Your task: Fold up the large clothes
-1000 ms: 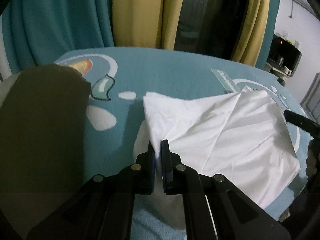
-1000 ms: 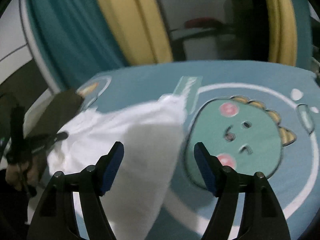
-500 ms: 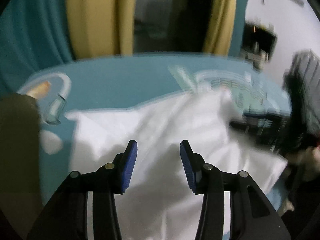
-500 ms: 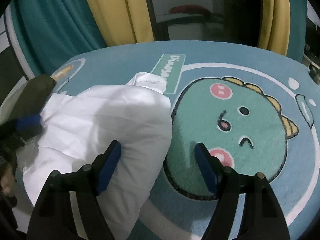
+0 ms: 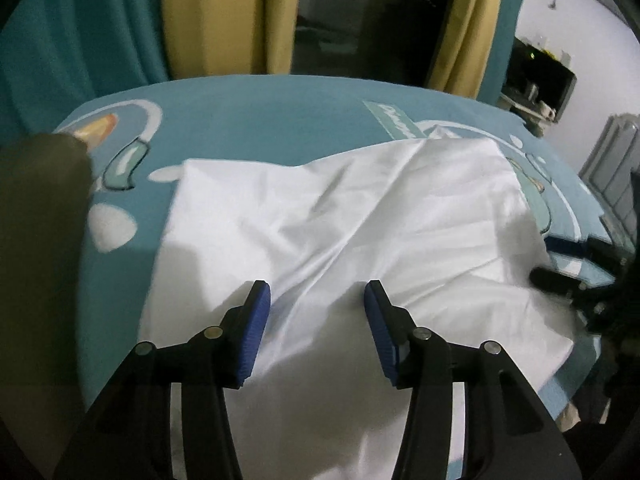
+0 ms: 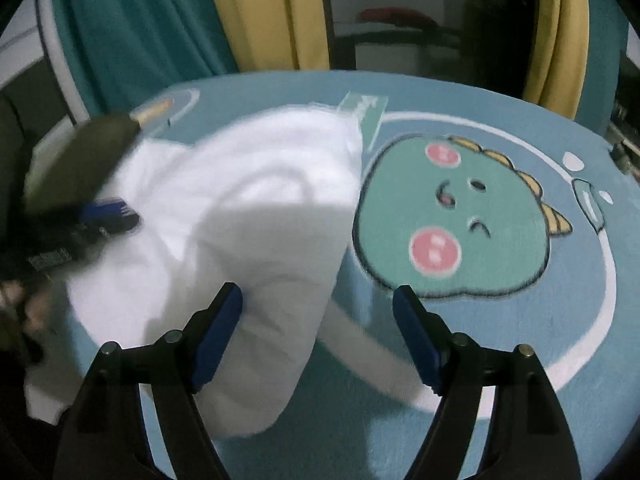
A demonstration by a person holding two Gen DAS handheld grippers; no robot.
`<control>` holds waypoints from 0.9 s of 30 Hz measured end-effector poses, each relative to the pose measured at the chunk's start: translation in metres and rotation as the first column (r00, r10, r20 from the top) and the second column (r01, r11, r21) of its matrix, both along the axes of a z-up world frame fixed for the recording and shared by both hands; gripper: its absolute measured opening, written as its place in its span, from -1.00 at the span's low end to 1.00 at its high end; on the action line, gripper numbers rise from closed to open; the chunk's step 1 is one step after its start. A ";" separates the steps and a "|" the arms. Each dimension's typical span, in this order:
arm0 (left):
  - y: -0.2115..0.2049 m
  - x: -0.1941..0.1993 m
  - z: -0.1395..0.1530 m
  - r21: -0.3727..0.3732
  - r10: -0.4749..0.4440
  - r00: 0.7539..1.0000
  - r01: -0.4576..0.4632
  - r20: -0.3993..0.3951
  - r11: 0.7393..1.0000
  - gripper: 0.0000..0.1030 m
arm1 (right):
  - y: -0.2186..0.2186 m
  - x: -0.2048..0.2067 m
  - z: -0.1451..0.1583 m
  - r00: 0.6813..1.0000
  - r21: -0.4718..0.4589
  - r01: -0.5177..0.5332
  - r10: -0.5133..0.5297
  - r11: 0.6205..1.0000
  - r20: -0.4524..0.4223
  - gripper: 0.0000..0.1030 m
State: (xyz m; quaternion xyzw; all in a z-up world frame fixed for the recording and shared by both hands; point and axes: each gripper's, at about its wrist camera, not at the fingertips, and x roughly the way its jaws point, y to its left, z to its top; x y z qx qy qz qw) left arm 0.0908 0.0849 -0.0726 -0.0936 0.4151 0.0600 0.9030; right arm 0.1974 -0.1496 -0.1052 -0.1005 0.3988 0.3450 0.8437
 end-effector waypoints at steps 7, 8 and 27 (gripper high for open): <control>0.033 -0.032 0.009 -0.021 0.129 0.991 -0.128 0.044 0.991 0.01 | -0.014 0.004 -0.010 0.996 0.071 0.079 -0.077 0.994 -0.038 0.79; 0.039 -0.037 0.012 -0.032 0.152 0.987 -0.150 0.056 0.988 0.01 | -0.015 0.003 -0.010 0.996 0.072 0.078 -0.076 0.994 -0.037 0.79; 0.081 0.000 -0.008 -0.280 0.080 0.997 -0.083 -0.022 0.956 0.33 | -0.035 0.023 0.008 0.993 0.180 0.089 -0.072 0.980 -0.096 0.80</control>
